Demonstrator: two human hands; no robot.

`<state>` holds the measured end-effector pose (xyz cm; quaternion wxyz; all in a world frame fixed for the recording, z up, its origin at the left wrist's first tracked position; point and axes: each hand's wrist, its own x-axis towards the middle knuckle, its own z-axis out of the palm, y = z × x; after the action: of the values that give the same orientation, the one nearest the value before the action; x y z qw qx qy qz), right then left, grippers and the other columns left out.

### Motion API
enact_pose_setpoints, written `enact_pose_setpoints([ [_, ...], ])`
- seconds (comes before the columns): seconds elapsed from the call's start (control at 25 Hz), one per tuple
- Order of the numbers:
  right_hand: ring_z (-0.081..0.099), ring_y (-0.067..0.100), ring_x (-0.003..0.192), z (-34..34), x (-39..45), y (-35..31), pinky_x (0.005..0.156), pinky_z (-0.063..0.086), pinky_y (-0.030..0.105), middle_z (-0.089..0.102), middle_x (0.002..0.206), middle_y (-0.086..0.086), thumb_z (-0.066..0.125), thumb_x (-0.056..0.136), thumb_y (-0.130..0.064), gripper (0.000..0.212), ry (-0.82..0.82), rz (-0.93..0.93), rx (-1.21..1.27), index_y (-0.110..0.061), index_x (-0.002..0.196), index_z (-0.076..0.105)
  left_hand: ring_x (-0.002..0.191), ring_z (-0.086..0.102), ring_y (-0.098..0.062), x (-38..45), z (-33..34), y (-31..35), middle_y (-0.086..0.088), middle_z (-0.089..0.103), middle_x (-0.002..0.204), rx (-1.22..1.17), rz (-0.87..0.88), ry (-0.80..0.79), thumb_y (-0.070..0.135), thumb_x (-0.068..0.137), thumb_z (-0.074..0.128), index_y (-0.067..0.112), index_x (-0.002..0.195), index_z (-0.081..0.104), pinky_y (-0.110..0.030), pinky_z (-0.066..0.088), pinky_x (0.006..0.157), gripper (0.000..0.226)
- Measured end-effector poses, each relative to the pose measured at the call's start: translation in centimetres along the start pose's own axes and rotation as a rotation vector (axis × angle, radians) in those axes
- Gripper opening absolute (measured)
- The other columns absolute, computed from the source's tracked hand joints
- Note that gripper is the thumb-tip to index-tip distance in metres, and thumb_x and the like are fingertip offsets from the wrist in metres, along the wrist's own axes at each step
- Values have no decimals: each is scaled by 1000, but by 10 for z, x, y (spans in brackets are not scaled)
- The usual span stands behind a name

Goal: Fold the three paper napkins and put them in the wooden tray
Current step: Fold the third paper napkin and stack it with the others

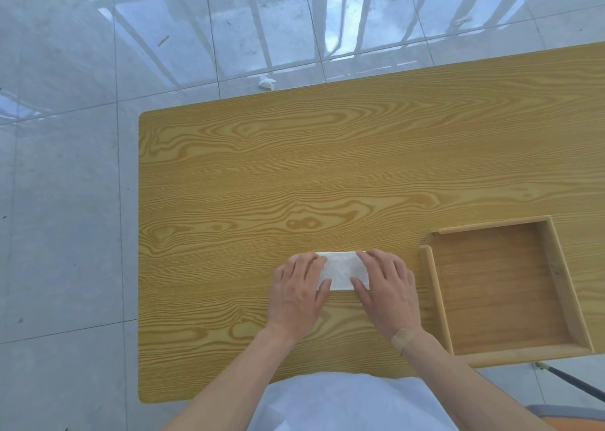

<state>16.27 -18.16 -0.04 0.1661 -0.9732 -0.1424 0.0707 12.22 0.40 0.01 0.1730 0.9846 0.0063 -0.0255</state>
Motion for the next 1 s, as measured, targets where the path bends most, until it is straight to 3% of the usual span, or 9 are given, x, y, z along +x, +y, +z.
enact_pose_setpoints([
  [0.12,52,32,126,-1,12,0,92,50,47,55,140,6,68,88,-43,61,-111,3,-85,-16,141,52,121,55,-23,9,-1,2,-2,57,134,60,-52,-99,41,95,56,15,140,51,-40,49,92,51],
  [0.28,54,31,118,-5,27,-5,89,48,44,59,132,6,71,84,-44,59,-209,-16,-131,-18,135,57,120,49,-23,28,-8,1,0,50,135,75,-88,-293,46,93,58,21,145,42,-37,43,94,60],
  [0.64,42,24,107,-14,52,-15,86,38,35,48,111,-5,71,78,-45,38,-345,103,-78,-28,107,53,111,42,-23,66,-16,6,1,46,115,40,-180,-426,40,81,69,24,112,55,-35,37,90,38],
  [0.8,46,21,100,-17,51,-15,78,36,35,54,99,-10,67,81,-36,30,-399,100,13,-28,97,43,107,44,-21,58,-19,7,1,48,112,-72,-208,-436,30,82,67,21,101,55,-34,38,88,24],
  [0.92,50,19,101,-20,40,-10,79,40,36,59,103,-11,63,87,-31,25,-433,77,108,-29,109,52,94,57,-22,44,-26,5,4,60,99,-230,-241,-407,19,83,62,22,94,55,-38,43,81,14],
  [1.0,52,18,97,-23,28,-8,78,43,35,59,100,-11,67,86,-26,19,-354,50,173,-27,104,61,85,59,-23,31,-30,4,5,62,89,-301,-230,-318,12,79,63,21,87,56,-40,46,76,14],
])
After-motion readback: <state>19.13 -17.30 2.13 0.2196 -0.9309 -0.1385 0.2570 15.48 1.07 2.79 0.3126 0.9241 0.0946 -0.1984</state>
